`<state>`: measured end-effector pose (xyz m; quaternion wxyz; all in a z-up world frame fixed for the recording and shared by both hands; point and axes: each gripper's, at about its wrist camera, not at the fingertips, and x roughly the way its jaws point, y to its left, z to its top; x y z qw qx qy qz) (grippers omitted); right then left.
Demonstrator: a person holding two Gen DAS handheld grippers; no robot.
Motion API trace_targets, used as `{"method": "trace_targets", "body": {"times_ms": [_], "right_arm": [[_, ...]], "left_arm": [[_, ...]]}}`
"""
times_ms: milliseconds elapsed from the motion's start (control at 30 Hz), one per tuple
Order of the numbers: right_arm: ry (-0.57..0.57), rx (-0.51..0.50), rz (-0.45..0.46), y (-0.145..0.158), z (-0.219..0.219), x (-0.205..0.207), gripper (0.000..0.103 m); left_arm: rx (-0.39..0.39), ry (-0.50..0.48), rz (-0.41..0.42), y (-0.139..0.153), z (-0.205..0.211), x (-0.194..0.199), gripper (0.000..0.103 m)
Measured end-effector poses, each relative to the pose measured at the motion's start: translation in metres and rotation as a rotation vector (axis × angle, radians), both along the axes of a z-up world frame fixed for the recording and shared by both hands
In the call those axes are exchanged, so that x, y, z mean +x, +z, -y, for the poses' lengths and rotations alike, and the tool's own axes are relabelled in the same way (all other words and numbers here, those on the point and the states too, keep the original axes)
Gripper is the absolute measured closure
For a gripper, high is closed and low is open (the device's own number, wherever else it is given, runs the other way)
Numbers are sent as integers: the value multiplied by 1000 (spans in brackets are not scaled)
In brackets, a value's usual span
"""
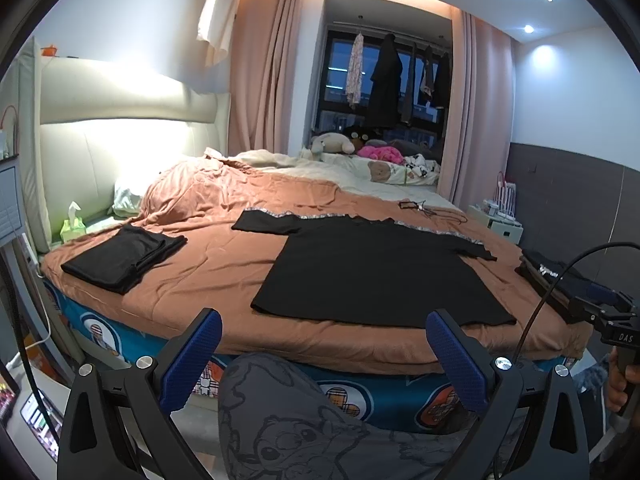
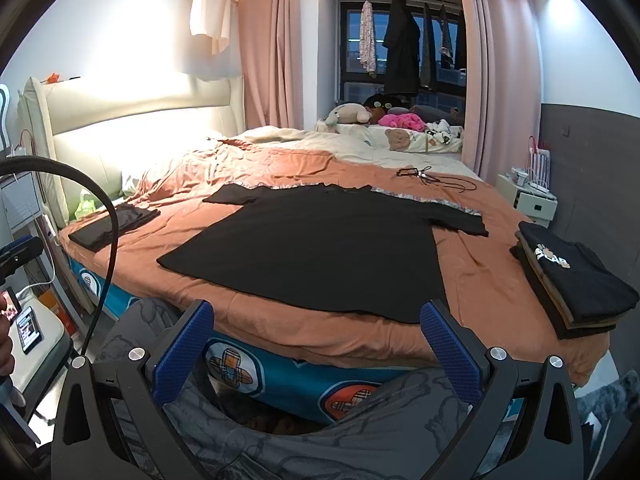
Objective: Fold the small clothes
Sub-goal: 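Move both grippers toward the flat black T-shirt on the bed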
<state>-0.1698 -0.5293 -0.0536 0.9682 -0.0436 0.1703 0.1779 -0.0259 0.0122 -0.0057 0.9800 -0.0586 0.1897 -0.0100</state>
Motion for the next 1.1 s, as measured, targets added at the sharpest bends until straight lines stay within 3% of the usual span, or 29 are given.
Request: {"method": "trace_targets", "body": {"times_ms": [467, 900, 1100], "right_arm": [[6, -38, -1, -3, -17, 39, 0], [21, -69, -7, 2, -34, 93, 0], [22, -67, -28, -3, -45, 125, 0]], "left_arm": [[35, 34, -28, -5, -13, 32, 0], [2, 46, -105, -15, -31, 99, 0], [27, 37, -165, -25, -37, 136, 0]]}}
